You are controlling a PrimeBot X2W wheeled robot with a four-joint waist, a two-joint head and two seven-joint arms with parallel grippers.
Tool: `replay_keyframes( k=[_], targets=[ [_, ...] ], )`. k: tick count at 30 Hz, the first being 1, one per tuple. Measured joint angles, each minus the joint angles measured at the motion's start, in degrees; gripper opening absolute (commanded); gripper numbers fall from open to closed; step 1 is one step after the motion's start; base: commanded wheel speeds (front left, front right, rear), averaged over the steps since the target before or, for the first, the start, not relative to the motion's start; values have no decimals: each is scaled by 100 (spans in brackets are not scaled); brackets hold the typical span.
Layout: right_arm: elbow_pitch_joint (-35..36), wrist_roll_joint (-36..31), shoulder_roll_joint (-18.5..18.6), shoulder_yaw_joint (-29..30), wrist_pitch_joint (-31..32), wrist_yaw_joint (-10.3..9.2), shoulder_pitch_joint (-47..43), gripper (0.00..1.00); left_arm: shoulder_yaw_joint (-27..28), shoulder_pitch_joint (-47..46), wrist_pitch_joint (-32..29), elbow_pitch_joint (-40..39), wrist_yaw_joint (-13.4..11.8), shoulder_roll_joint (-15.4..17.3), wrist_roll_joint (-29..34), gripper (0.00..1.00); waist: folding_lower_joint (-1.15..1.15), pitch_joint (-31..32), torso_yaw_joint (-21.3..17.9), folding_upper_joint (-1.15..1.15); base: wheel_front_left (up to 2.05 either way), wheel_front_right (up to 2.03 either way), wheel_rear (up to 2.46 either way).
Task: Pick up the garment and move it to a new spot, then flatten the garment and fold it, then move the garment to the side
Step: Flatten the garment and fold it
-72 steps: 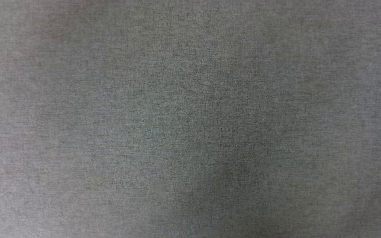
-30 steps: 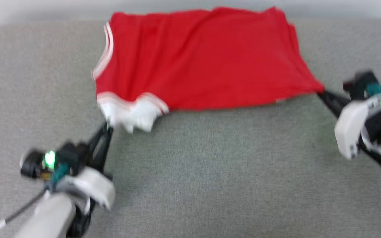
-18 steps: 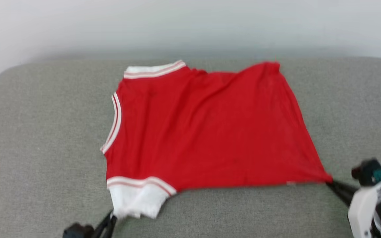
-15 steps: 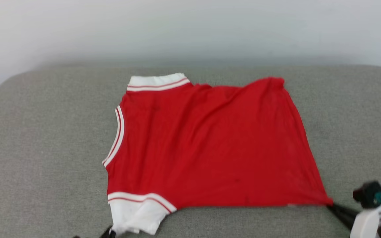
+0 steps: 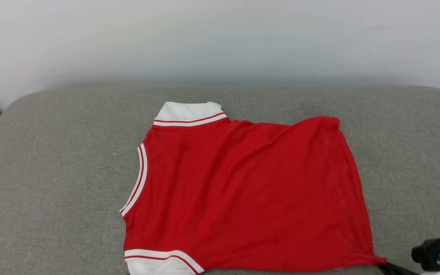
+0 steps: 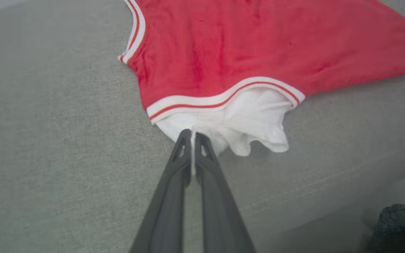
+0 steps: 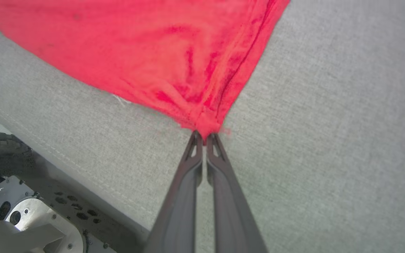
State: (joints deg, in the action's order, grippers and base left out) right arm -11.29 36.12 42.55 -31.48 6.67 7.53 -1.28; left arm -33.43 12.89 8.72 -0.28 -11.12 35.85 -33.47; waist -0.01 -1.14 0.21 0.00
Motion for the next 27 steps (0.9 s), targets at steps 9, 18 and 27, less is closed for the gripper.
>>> replay_keyframes(
  k=[9, 18, 27],
  targets=[
    [688, -431, -360, 1022, 414, 0, 376, 0, 52, -1510, -58, 71, 326, 45, 433, 0, 1, -411, -41, 0, 0, 0, 0],
    [890, -597, -482, 1229, 804, 0, 1261, 0, 314, -2998, -47, 670, 711, 9, 508, 0, 2, -1039, -195, 0, 0, 0, 0],
    [214, -575, -590, 805, 1103, 0, 2195, 0, 165, -4088, -136, 1775, 1170, -192, 614, 0, 2, -1782, -295, 0, 0, 0, 0]
  ],
)
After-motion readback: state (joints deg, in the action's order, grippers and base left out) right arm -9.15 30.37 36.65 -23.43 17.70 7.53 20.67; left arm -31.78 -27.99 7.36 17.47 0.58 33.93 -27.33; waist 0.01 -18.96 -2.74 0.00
